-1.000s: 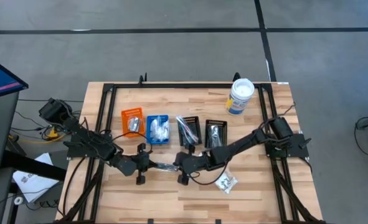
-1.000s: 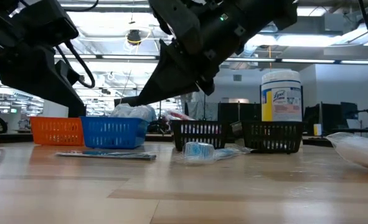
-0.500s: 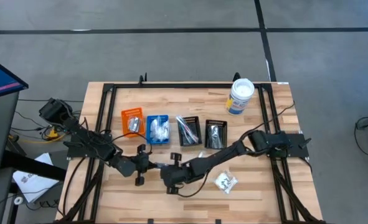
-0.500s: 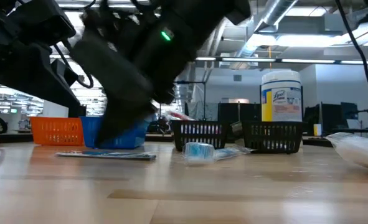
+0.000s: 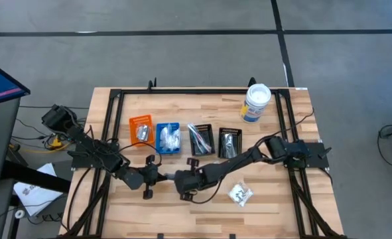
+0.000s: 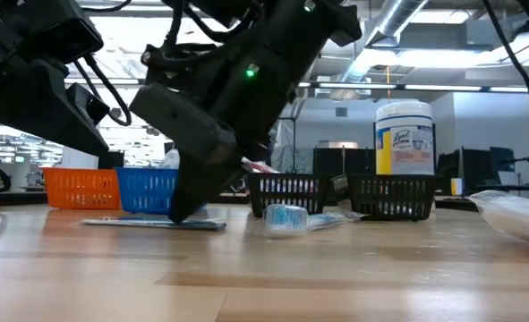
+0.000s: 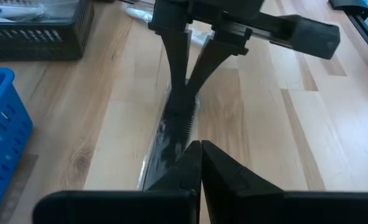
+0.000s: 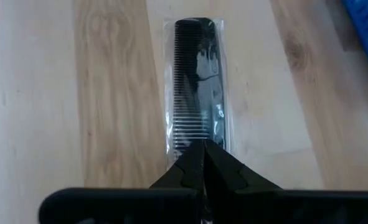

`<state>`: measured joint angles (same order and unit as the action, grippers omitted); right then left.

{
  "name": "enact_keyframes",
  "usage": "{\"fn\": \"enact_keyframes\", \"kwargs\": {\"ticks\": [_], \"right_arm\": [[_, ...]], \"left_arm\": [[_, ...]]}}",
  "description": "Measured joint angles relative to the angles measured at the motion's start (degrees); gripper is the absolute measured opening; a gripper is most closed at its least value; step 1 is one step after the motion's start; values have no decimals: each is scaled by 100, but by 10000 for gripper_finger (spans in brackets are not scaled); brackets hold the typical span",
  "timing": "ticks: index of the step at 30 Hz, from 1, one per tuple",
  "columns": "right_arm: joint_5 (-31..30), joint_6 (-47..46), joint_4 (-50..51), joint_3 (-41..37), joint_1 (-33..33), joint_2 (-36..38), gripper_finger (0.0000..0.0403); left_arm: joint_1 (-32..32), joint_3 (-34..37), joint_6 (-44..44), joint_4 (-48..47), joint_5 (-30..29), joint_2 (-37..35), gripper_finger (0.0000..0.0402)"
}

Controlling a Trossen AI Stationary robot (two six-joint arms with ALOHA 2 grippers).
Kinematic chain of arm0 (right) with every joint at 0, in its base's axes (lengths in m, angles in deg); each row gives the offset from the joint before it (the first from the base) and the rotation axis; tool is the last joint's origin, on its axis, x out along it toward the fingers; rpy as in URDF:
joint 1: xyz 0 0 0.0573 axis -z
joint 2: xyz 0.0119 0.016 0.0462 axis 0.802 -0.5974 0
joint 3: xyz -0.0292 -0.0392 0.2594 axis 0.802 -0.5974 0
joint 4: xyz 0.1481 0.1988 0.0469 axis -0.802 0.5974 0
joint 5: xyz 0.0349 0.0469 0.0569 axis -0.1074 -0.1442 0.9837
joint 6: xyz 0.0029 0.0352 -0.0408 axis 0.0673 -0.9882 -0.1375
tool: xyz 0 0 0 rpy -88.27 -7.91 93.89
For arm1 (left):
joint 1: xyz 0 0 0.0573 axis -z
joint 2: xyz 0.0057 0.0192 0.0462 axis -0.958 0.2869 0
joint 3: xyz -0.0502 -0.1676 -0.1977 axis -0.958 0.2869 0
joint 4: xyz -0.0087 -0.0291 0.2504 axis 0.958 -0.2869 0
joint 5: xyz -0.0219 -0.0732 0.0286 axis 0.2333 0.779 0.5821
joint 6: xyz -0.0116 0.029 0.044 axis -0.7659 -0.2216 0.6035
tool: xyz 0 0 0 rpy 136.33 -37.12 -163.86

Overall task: Pick & Place Travel size toiletries
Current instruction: Put the black comb into the right black bin

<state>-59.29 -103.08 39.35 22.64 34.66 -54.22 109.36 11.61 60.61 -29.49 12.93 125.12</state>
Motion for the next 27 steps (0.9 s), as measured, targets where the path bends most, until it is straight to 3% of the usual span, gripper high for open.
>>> {"fn": "enact_keyframes", "kwargs": {"ticks": [14, 21, 27], "right_arm": [[14, -255, 673, -230, -100, 156, 0], [-852, -477, 1325, -365, -372, 638, 0], [-1276, -1040, 1263, -1160, -423, 1193, 0]], "left_arm": [[0, 4, -15, 11, -15, 0, 1], [0, 4, -17, 15, -13, 0, 1], [0, 4, -17, 17, -13, -2, 1]]}}
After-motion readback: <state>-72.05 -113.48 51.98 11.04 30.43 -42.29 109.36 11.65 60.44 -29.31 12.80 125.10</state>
